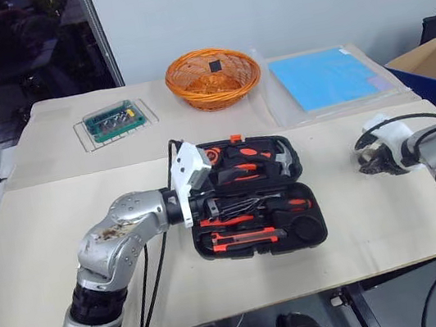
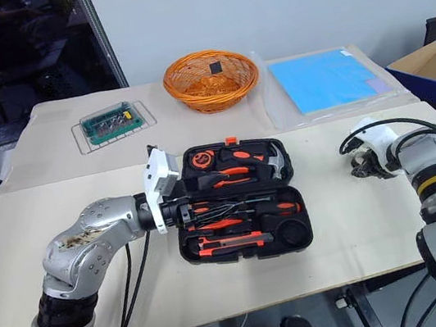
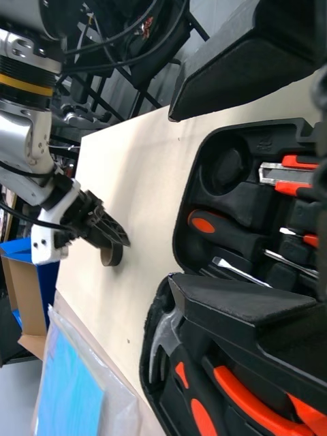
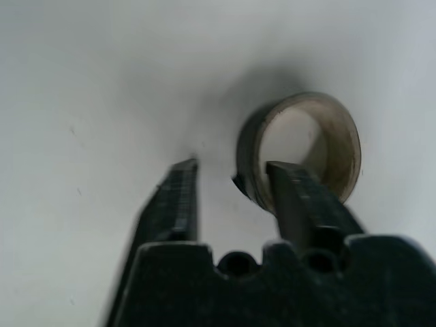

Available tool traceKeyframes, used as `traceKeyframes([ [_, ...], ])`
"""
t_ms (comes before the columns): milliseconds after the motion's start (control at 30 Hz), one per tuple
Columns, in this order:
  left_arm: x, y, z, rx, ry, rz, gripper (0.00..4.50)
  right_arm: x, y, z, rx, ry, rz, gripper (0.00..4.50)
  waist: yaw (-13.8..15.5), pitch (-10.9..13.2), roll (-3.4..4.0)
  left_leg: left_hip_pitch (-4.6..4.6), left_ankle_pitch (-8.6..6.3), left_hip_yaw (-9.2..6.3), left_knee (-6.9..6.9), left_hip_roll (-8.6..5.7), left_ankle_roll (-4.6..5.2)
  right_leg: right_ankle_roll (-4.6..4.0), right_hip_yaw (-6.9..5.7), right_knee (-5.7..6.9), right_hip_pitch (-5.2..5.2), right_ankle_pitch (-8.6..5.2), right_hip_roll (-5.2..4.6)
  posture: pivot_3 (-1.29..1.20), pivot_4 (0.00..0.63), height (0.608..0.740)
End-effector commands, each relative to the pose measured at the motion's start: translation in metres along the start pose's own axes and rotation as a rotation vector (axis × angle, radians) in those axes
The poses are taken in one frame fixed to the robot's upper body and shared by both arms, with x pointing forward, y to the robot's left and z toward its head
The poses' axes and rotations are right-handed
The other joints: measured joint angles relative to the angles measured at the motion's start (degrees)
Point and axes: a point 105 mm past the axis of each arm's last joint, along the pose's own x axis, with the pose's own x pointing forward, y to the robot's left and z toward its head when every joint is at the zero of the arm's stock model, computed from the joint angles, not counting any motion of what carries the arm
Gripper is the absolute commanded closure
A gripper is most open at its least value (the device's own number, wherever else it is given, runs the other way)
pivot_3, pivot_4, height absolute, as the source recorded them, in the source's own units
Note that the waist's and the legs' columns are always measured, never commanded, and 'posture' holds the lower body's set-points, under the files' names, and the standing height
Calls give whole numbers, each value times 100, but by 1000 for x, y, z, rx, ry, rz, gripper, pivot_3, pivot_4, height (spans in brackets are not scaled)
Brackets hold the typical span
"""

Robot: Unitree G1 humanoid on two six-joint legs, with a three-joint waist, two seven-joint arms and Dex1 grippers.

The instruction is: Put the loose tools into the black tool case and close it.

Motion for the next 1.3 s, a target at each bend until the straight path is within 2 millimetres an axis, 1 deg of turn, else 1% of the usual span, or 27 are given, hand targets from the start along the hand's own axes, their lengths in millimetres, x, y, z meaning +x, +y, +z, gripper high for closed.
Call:
traceKeyframes([
  [33,-4,-3,12,52,-45,2,701,-9,-8,14,-1,-71,-13,4183,-29,2,3,2,2,-1,0,0,-3,-1,0,2,1,0,0,0,150,740],
  [67,-4,-3,11,51,-44,3,701,-11,-7,18,-8,-96,1,4419,-42,3,5,2,3,-2,0,0,-4,-2,0,3,1,1,0,0,150,740],
  [200,-7,-3,6,45,-45,-1,701,-27,1,29,-54,-161,77,4419,-60,9,15,7,3,-1,-2,1,-5,-4,3,5,1,2,0,0,150,740],
  [233,-10,-5,5,42,-44,-12,701,-40,13,38,-82,-204,143,4419,-56,18,30,7,3,-1,-3,1,-5,-4,3,5,0,2,0,0,150,740],
  [300,-14,-6,2,38,-41,-28,701,-59,36,48,-130,-247,240,4419,-45,29,50,5,3,-2,-7,2,-5,-4,5,4,-3,2,-1,0,150,740],
  [333,-17,-8,0,32,-37,-38,701,-71,53,53,-173,-260,297,4419,-38,35,60,5,3,-2,-7,2,-5,-4,4,5,-4,2,-1,0,150,740],
  [400,-22,-9,-3,22,-24,-50,701,-89,81,57,-247,-264,381,4419,-37,39,66,4,3,-4,-11,6,-6,-7,1,6,-8,1,0,0,150,740],
  [433,-26,-10,-6,15,-11,-57,701,-99,100,60,-301,-267,436,4419,-33,42,71,2,2,-4,-9,7,-6,-7,0,5,-9,1,0,0,150,740],
  [500,-35,-13,-18,8,42,-69,701,-113,135,68,-428,-276,501,4419,-63,42,71,6,2,-5,-9,8,-7,-8,0,5,-7,1,-1,0,150,740],
  [533,-38,-15,-22,6,63,-77,701,-114,154,69,-503,-265,524,4419,-73,42,71,8,1,-4,-10,9,-7,-12,1,5,-9,4,-1,0,150,740],
  [600,-40,-14,-26,8,79,-82,701,-111,177,69,-561,-255,550,4419,-54,45,66,11,-2,-9,-10,10,-8,-14,0,5,-7,5,-3,0,150,740],
  [667,-40,-13,-26,11,79,-81,701,-106,189,68,-582,-244,562,4419,-17,51,56,9,-27,-15,-9,10,-49,-14,-2,4,-12,4,-4,0,150,740],
  [733,-40,-12,-26,18,81,-83,701,-97,195,62,-603,-212,554,4419,53,52,55,4,-28,-18,-2,6,-51,-14,-2,3,-17,6,-12,0,150,740],
  [833,-41,-13,-27,26,87,-85,701,-93,205,57,-626,-191,578,4419,98,55,49,3,-32,-17,8,0,-44,-14,-4,2,-24,7,-18,0,150,740],
  [900,-41,-13,-27,27,88,-84,701,-91,206,57,-618,-187,583,4419,93,55,47,0,-30,-16,8,0,-36,-13,-3,2,-15,9,-18,0,150,740],
  [967,-41,-14,-27,28,91,-81,701,-88,206,52,-633,-160,580,4419,85,55,47,-1,-7,-15,6,1,3,-15,-4,5,-13,9,-15,0,150,740],
  [1133,-40,-14,-26,32,90,-74,701,-91,207,38,-654,-109,602,4419,91,56,46,-2,-6,-12,2,4,2,-16,-7,3,-15,8,-10,0,150,740],
  [1300,-39,-14,-27,33,91,-67,701,-92,209,29,-663,-77,615,4419,86,57,44,-2,-7,-14,2,4,2,-15,-6,2,-15,7,-10,0,150,740],
])
